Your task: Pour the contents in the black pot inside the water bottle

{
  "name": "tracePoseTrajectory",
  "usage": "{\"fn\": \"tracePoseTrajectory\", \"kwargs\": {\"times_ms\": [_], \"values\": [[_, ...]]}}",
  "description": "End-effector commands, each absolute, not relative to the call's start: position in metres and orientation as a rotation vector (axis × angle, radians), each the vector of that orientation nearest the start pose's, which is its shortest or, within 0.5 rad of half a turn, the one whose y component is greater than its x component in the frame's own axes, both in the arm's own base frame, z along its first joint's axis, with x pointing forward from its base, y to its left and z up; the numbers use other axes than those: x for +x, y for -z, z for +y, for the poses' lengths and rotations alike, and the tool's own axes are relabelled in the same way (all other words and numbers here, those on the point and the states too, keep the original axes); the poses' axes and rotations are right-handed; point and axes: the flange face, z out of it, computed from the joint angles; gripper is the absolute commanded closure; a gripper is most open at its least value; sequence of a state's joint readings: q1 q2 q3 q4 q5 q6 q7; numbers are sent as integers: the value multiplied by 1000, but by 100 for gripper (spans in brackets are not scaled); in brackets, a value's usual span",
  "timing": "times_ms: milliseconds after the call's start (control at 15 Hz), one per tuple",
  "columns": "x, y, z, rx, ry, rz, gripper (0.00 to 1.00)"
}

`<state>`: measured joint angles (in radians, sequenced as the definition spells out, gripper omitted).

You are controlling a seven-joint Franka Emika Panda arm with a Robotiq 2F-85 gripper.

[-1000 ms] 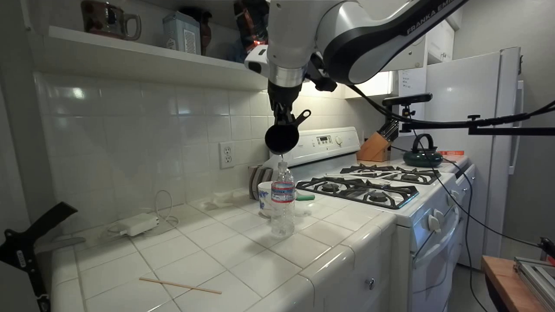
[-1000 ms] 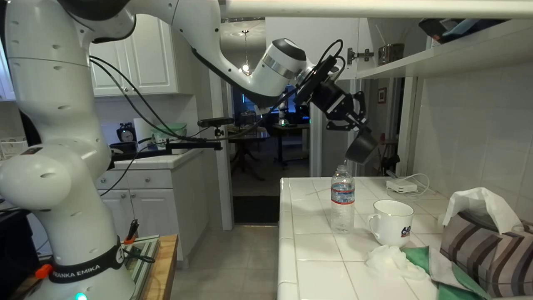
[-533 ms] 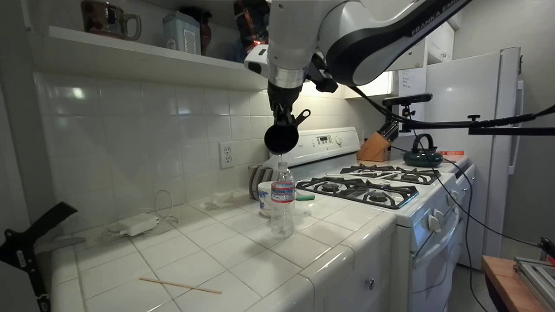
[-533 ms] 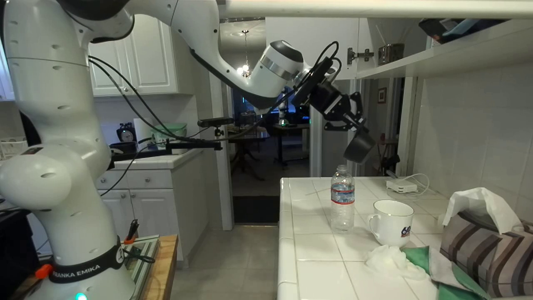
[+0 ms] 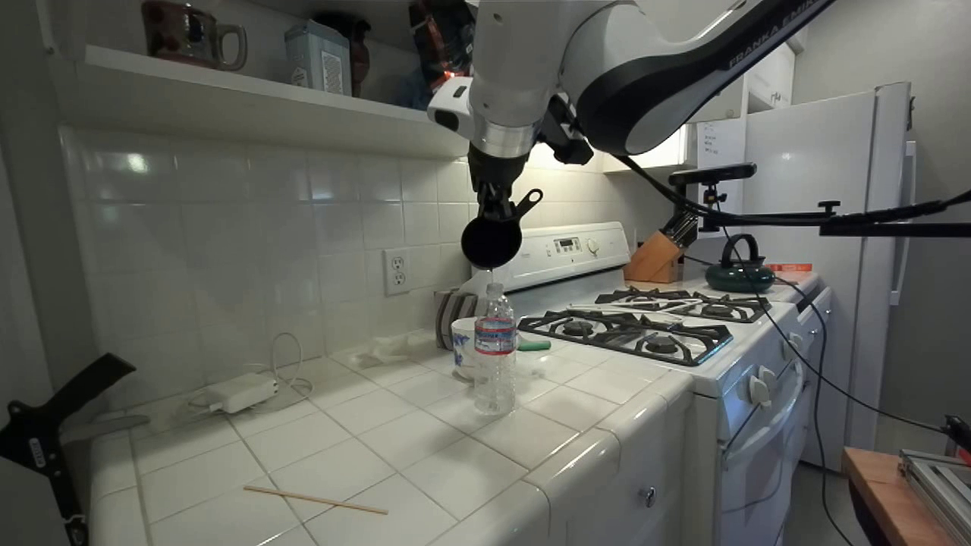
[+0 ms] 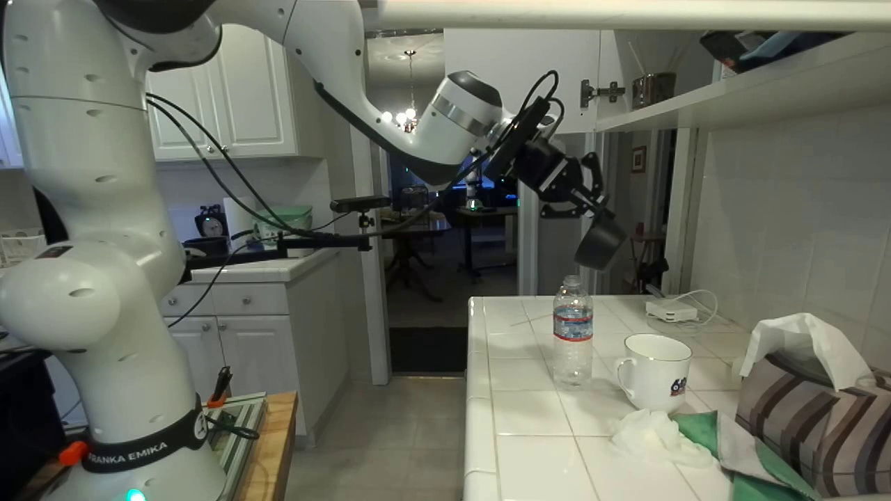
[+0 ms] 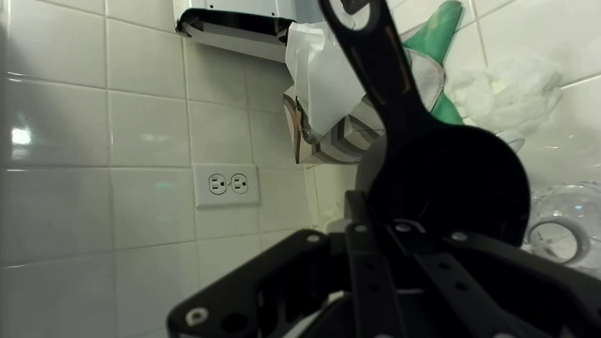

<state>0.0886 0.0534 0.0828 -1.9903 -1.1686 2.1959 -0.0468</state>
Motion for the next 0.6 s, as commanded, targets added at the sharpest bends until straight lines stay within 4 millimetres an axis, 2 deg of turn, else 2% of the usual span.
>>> {"fn": "tracePoseTrajectory", "kwargs": {"times_ms": [0,533], "values": [[577,-472,73,1914,-240,906,99],[575,-472,80,1868,-236,899,99]]}}
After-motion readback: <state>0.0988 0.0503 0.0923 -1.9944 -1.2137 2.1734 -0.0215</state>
